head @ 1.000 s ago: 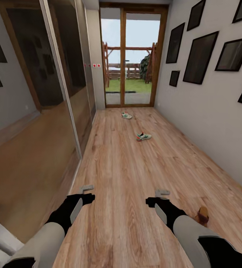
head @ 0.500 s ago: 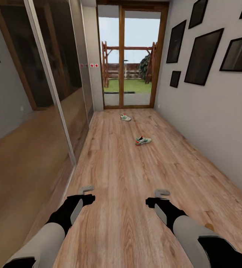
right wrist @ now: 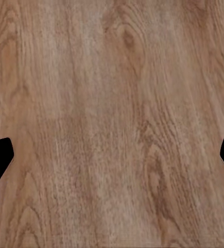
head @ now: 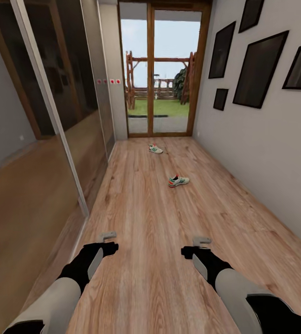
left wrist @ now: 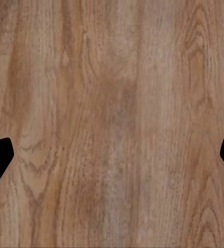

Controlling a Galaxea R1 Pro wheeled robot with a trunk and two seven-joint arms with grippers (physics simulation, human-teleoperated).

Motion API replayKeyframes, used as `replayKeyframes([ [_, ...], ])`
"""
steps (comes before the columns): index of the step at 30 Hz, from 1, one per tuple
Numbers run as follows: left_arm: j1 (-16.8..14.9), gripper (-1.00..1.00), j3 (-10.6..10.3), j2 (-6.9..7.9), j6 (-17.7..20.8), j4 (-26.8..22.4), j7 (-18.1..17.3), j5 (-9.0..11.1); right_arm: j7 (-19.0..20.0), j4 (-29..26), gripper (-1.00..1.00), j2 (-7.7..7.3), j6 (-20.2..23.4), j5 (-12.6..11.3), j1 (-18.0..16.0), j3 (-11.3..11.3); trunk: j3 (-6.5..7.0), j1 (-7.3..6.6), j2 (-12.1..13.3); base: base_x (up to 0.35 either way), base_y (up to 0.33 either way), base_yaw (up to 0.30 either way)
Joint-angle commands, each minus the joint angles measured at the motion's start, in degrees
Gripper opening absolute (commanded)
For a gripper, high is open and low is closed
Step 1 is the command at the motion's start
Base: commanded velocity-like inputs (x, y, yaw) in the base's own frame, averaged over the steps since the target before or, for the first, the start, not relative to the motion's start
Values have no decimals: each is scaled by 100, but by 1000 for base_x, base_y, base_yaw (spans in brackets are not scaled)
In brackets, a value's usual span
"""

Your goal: Pick up the two gym shoes and the two sandals from the corridor floor and place them onto the hallstand (shoe rack) in the corridor, making sure they are on the rack and not on the floor. Arrange them so the two gym shoes are next to each other and the two sandals are next to each other.

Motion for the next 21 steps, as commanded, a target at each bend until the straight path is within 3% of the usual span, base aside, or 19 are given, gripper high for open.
replayKeyframes([
  [1,0,100,0,0,0,0,0,0,0,0,100,0,0,0,0,0,0,0,0,350,-4,0],
  [21,0,100,0,0,0,0,0,0,0,0,100,-7,-4,9,2,0,0,0,0,350,-1,-8],
])
